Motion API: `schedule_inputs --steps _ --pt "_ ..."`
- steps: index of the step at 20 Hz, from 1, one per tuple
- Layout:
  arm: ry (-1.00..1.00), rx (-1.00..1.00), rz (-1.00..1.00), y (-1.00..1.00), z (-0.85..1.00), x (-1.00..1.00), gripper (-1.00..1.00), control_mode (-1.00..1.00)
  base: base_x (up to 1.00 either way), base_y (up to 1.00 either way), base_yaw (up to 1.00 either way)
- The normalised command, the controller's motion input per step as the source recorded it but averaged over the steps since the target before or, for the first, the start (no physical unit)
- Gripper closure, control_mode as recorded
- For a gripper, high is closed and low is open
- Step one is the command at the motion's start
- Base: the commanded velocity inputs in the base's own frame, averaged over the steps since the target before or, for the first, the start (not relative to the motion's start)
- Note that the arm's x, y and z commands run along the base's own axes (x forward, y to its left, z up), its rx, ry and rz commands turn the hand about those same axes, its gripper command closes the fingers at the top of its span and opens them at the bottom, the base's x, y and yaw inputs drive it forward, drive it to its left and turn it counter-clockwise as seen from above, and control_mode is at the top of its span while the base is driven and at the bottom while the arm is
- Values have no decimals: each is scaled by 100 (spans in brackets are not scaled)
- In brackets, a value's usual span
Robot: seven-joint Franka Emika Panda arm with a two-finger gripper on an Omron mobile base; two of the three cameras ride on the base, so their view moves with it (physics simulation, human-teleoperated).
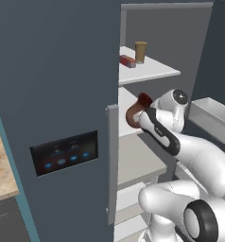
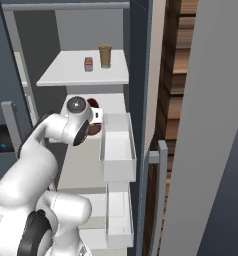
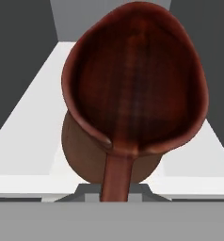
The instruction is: Move the bar and cup from the second highest shelf to the top shelf to make space. Then, place the pitcher from the counter on the cleared second highest shelf.
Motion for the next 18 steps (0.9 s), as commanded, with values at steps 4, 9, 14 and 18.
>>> schedule_inputs --steps 4,9,14,18 --pt "0 0 0 0 0 36 100 -100 0 0 0" --pt "0 0 0 0 0 31 100 -100 0 0 0" --pt "0 0 0 0 -2 29 100 -100 0 0 0" --pt "0 0 0 0 -4 31 100 -100 0 0 0"
